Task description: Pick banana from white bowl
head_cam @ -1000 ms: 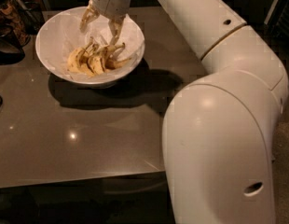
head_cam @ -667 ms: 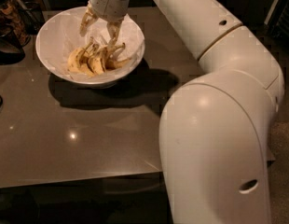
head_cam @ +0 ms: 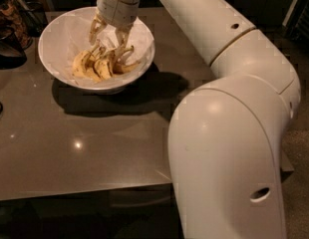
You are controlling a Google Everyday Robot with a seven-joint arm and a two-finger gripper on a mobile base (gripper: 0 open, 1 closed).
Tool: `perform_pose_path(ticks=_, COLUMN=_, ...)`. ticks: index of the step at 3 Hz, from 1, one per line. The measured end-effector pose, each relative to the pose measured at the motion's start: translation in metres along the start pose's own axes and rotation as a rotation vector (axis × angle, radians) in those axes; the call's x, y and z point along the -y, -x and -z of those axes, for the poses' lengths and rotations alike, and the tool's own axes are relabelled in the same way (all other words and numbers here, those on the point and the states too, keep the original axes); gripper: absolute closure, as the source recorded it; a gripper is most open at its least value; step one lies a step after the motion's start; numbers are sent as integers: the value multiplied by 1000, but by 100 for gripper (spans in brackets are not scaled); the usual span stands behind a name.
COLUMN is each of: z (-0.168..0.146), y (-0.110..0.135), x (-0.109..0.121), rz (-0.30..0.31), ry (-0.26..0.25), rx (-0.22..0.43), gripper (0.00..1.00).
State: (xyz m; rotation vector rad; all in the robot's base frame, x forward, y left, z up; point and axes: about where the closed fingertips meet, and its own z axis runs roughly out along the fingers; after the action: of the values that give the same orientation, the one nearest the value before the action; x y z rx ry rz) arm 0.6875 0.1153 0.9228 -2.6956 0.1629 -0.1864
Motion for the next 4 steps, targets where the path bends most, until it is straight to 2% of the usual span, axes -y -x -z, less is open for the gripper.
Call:
perform_pose_path(ticks=2, z=-15, y=1, x=-12, rz=-2, ry=21, rx=27, gripper=50)
perform_pose_path(ticks=4, z=-23, y=1, x=-16, rz=-1, ry=19, rx=42, gripper=50)
